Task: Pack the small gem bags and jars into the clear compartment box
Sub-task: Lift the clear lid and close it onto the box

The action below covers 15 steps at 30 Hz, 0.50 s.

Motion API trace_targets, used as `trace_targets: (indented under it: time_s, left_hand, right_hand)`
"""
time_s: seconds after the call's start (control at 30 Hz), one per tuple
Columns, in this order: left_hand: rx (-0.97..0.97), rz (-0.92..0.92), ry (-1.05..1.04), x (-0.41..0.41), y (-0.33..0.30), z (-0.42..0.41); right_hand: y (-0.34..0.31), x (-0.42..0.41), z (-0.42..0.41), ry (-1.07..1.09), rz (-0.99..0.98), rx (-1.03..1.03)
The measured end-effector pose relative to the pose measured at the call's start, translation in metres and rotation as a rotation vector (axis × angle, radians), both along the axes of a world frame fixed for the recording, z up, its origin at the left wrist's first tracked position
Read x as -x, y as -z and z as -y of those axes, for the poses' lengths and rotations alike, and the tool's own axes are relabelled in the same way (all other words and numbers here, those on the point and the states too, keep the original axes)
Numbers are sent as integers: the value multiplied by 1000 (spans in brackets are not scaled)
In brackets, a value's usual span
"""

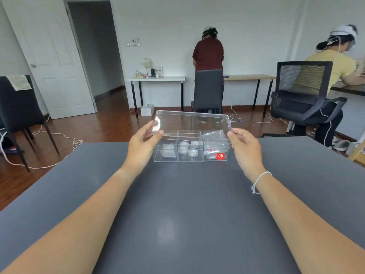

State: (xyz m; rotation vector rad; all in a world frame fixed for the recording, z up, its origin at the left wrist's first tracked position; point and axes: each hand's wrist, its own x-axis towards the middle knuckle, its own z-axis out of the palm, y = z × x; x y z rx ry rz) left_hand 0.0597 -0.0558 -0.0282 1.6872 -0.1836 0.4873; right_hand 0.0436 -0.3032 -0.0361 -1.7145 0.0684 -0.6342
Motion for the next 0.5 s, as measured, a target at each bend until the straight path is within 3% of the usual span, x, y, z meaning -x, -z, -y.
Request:
trace_targets:
  time_s: [0.5]
  left_hand:
    - [-177,-103,32,-5,19,-13]
  right_hand:
    - [6,2,-4,-30,-121,129]
